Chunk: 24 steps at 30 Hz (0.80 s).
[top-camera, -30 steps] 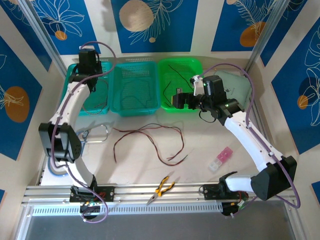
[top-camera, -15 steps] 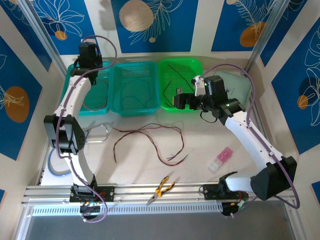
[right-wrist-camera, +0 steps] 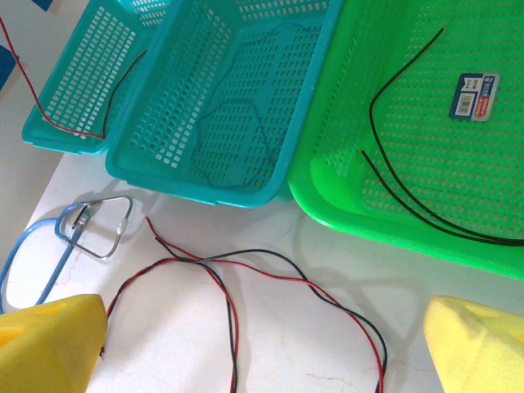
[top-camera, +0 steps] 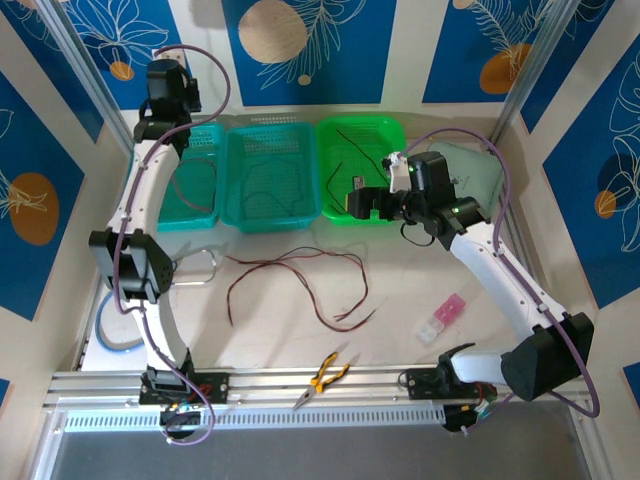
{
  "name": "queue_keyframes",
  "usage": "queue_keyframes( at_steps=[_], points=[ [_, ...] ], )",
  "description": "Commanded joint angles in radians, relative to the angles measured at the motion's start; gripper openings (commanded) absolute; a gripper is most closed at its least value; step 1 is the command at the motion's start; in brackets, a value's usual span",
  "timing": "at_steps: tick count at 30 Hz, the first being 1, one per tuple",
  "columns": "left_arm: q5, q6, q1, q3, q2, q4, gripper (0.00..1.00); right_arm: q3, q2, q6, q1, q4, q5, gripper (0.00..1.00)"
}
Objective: Untangle the cables
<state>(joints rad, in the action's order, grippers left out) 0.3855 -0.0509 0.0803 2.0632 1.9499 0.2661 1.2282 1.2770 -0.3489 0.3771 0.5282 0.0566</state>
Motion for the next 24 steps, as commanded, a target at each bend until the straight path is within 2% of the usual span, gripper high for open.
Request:
queue_keyframes(
  at_steps=[1,8,11,16,20,24],
  points=[
    [-0.018,0.038,-0.017,0.022,0.048,0.062,0.0,-0.014,-0.043,0.001,-0.005,0.02,0.021,0.99],
    [-0.044,0.114,-0.023,-0.14,0.054,0.024,0.0,-0.032,-0.056,-0.007,-0.005,0.021,0.024,0.99],
    [-0.099,0.155,-0.036,-0.16,0.07,0.037,0.0,-0.037,-0.062,-0.004,-0.006,0.027,0.022,0.99],
    [-0.238,0.195,-0.053,-0.095,0.132,0.119,0.0,-0.066,-0.079,-0.013,-0.006,0.02,0.022,0.99],
    [-0.382,0.208,-0.056,0.04,0.203,0.236,0.0,-0.088,-0.093,-0.018,-0.006,0.021,0.022,0.99],
    [-0.491,0.209,-0.054,0.064,0.218,0.224,0.0,-0.101,-0.108,-0.022,-0.007,0.021,0.019,0.99]
  ],
)
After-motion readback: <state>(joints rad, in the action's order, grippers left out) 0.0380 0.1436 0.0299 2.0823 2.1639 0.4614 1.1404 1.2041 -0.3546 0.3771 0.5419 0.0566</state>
